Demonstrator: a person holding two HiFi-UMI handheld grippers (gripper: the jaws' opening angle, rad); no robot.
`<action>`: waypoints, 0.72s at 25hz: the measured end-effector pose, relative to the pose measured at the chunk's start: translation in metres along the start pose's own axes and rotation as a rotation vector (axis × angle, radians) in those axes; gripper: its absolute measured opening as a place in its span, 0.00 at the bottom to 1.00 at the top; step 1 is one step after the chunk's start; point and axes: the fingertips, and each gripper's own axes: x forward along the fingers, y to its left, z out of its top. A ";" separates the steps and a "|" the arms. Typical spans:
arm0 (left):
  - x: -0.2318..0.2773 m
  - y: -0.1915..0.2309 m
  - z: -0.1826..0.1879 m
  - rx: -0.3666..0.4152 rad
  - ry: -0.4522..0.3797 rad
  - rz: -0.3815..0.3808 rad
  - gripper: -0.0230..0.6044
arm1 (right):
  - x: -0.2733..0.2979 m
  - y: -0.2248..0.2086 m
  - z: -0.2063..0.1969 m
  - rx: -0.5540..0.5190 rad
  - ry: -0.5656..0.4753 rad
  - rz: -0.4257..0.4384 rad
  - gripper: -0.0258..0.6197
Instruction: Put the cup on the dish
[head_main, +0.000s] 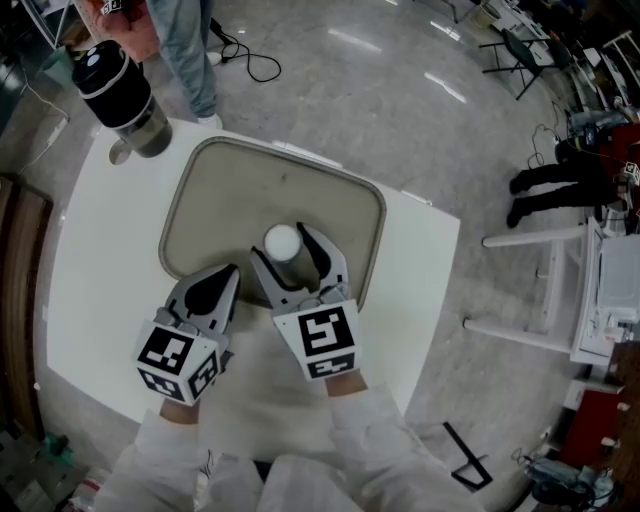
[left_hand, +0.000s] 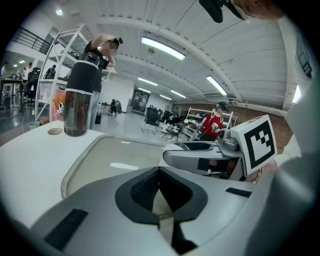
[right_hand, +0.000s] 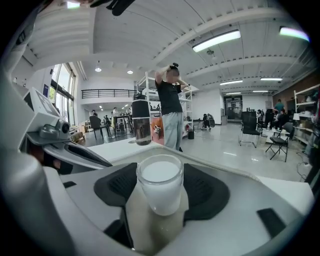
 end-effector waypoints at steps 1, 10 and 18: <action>-0.002 -0.001 0.001 0.003 -0.002 0.001 0.03 | -0.003 0.001 0.002 0.002 -0.004 -0.004 0.47; -0.027 -0.025 0.015 0.044 -0.014 -0.017 0.03 | -0.054 0.018 0.027 -0.020 -0.063 -0.008 0.47; -0.072 -0.066 0.021 0.111 -0.040 -0.051 0.03 | -0.116 0.054 0.049 -0.068 -0.111 0.024 0.47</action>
